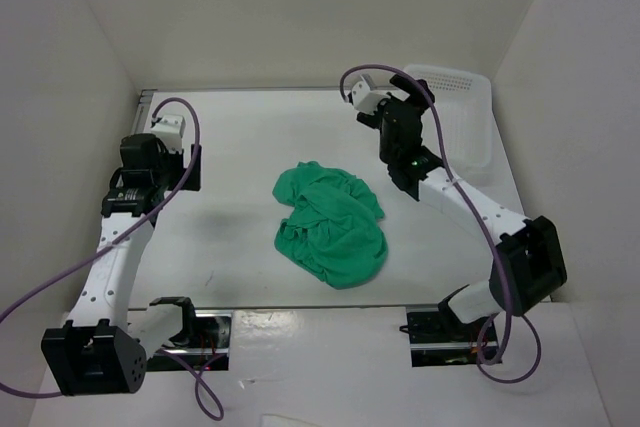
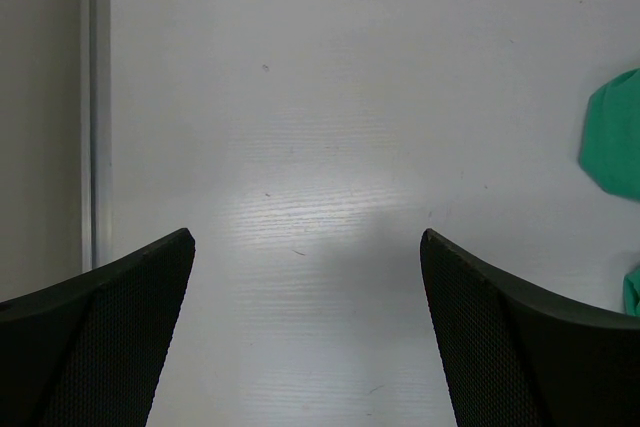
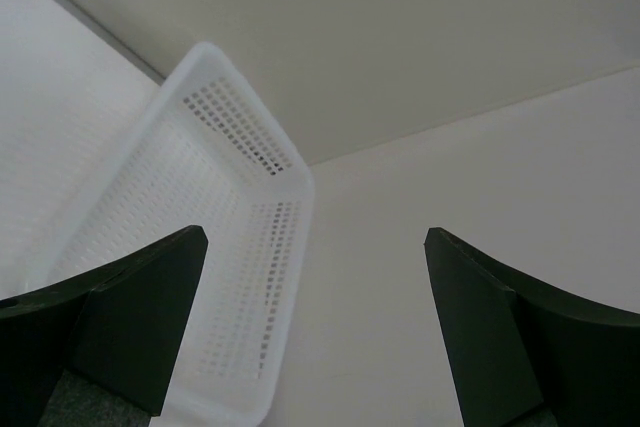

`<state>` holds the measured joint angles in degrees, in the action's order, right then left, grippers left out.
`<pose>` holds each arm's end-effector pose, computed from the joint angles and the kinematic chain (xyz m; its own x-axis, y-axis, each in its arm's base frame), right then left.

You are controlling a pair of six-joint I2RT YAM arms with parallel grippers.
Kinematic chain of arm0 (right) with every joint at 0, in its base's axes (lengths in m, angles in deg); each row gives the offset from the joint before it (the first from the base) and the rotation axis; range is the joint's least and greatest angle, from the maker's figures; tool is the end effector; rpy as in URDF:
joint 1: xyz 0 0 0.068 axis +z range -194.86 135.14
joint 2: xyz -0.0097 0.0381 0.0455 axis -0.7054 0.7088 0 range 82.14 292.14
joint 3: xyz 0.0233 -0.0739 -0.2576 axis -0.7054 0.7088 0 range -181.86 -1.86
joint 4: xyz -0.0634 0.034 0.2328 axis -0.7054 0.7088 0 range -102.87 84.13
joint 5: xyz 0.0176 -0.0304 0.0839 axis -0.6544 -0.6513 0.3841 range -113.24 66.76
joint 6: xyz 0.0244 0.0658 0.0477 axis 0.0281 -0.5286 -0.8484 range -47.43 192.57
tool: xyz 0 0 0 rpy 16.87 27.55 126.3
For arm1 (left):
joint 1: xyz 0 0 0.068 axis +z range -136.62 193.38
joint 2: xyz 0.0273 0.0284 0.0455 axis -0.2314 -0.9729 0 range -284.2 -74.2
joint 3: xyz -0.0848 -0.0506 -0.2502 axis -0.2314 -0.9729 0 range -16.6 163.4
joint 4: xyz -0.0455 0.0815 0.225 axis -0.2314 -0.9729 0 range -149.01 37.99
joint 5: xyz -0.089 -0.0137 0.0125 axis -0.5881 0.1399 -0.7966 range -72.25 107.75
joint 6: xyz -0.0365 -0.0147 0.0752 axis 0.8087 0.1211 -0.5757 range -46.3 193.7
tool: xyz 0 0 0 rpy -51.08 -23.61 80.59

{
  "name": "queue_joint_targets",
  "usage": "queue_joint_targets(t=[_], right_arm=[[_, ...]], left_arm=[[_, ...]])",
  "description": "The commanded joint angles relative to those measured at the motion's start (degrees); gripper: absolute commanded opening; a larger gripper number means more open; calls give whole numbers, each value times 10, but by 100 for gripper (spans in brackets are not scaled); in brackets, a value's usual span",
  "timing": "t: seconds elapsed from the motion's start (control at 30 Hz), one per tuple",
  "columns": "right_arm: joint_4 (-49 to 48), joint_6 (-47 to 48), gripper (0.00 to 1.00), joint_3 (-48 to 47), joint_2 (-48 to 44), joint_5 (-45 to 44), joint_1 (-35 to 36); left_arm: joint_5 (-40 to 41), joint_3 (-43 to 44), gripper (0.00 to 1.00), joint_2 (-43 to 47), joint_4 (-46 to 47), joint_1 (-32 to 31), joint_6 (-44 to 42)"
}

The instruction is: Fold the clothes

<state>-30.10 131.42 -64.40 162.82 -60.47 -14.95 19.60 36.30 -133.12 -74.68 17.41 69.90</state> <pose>0.3213 0.1327 0.3547 -0.1161 -0.8529 -0.5090 0.0540 0.5063 -0.8607 0.2462 0.0197 0.3008 -0.4844 0.0322 -0.8743 -0.0666 0.9951 0.0736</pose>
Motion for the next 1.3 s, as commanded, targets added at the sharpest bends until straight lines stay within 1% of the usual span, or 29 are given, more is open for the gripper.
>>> queue_joint_targets(t=[0.0, 0.07, 0.23, 0.3, 0.37, 0.4, 0.47, 0.53, 0.63, 0.67, 0.73, 0.77, 0.8, 0.9, 0.97, 1.07, 1.1, 1.27], right_arm=[[-72, 55, 98, -45, 9, -31, -14], [-72, 55, 98, -59, 14, -26, -14], [-55, -6, 98, -132, 19, -15, -51], [-27, -35, 98, -171, 25, -8, -64], [29, -49, 98, -201, 40, -8, -71], [44, -56, 98, -229, 40, -3, -77], [75, -62, 98, -250, 48, -3, -77], [80, -62, 98, -273, 63, -12, -82], [85, -62, 98, -273, 55, -17, -89], [85, -62, 98, -257, 44, -7, -97], [85, -62, 98, -234, 3, 15, -102], [85, -53, 98, -206, -12, 21, -108], [80, -46, 98, -192, -44, 34, -116], [87, -34, 98, -150, -85, 49, -134], [119, -34, 98, -150, -115, 66, -149], [170, -58, 98, -155, -148, 114, -194], [178, -59, 98, -155, -155, 121, -214], [178, -42, 98, -119, -199, 121, -243]], left_arm=[[-16, -3, 99, 13, 16, 11, -10], [-16, -3, 99, 13, 16, 11, -10], [-16, -3, 99, 7, 16, 11, -10], [-21, -3, 99, 7, 16, 11, -10], [-21, -3, 99, 7, 16, 11, -10], [-21, -3, 99, 7, 16, 11, -10], [-21, -3, 99, 7, 16, 11, -10], [-21, -3, 99, 7, 16, 11, -10], [-26, -3, 99, 7, 16, 11, -10], [-26, -3, 99, 7, 16, 11, -10], [-33, -3, 99, 7, 16, 11, -10], [-33, -3, 99, 7, 16, 11, -10], [-33, -3, 99, 7, 16, 11, -10], [-38, -3, 99, 7, 16, 11, -10], [-38, -3, 99, 7, 11, 11, -10], [-38, -3, 99, 7, 11, 11, -10], [-38, -3, 99, 13, 11, 11, -10], [-38, -3, 99, 13, 11, 11, -10]])
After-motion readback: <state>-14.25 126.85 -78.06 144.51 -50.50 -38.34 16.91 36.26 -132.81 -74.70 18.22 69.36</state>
